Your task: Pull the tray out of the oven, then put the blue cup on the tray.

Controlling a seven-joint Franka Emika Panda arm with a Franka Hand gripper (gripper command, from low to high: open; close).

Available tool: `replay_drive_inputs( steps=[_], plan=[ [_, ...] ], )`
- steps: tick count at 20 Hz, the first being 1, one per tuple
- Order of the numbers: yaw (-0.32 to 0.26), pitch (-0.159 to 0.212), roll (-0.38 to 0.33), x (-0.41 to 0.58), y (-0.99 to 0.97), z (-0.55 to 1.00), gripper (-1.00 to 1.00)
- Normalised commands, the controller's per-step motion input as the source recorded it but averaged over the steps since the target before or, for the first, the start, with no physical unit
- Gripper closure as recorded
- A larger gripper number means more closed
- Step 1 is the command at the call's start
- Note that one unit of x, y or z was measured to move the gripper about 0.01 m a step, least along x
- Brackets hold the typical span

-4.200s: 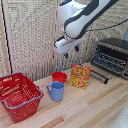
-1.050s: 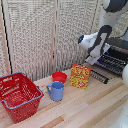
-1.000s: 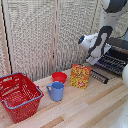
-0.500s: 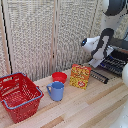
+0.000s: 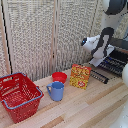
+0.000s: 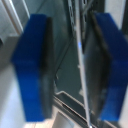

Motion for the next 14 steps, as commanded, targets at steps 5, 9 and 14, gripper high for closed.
replay_drive_inputs(
  steps=[5, 9, 14],
  plan=[
    [-0.118, 0.006, 0.000, 0.085, 0.74, -0.24, 1.00],
    [-0.114, -0.062, 0.007, 0.004, 0.86, -0.19, 1.00],
    [-0.085, -0.125, 0.051, 0.044, 0.87, -0.24, 1.00]
  ],
)
